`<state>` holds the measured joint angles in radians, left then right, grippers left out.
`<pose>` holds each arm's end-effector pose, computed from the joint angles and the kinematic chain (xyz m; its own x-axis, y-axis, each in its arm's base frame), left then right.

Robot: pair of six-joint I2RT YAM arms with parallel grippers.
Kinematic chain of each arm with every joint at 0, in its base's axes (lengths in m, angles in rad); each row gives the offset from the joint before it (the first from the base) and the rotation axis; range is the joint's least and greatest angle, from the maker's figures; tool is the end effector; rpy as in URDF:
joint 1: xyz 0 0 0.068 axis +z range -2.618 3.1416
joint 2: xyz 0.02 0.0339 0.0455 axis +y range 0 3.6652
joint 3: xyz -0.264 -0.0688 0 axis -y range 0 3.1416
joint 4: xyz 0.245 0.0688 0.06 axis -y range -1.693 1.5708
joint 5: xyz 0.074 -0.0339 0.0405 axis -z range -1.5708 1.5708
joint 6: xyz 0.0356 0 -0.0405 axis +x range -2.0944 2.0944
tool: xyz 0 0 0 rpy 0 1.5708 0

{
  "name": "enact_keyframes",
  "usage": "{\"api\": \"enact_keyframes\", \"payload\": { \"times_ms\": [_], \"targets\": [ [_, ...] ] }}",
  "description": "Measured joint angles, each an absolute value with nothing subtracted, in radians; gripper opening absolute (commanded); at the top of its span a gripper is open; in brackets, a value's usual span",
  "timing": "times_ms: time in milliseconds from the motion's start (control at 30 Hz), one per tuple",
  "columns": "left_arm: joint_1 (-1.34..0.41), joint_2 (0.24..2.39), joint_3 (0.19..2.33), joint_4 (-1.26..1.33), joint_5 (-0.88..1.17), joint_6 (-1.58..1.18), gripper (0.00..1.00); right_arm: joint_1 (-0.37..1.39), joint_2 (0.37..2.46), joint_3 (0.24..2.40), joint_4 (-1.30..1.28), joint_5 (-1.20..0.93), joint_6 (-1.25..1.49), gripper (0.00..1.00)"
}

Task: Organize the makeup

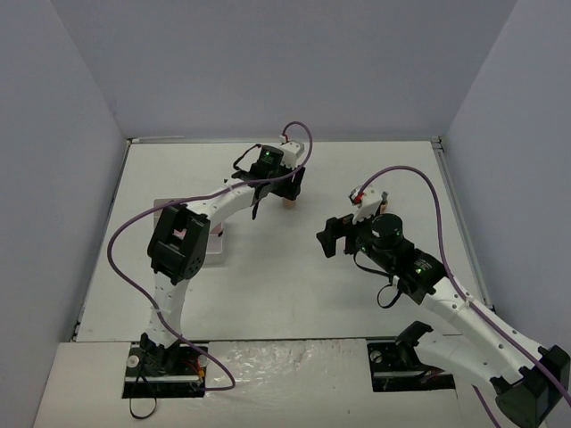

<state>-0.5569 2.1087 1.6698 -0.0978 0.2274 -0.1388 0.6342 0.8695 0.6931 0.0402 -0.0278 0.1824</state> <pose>0.4168 -0.2689 0.2349 -0.5239 0.1674 -0.8352 0.6128 0.7551 -0.2331 0.1685 0.1252 0.3164 -0.2190 0.0640 -0.9736 -0.5845 0.7904 0.1834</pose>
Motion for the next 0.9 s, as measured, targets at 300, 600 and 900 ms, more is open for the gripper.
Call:
{"api": "enact_keyframes", "payload": {
  "times_ms": [300, 600, 900],
  "targets": [
    [-0.568, 2.117, 1.673, -0.096, 0.213, -0.133, 0.37, 0.634, 0.868, 0.684, 0.039, -0.023, 0.183, 0.99],
    [-0.57, 2.117, 1.673, -0.097, 0.203, -0.132, 0.37, 0.634, 0.869, 0.682, 0.039, -0.023, 0.185, 0.99],
    [-0.571, 2.117, 1.673, -0.098, 0.192, -0.131, 0.34, 0.634, 0.869, 0.682, 0.039, -0.023, 0.186, 0.99]
  ]
}}
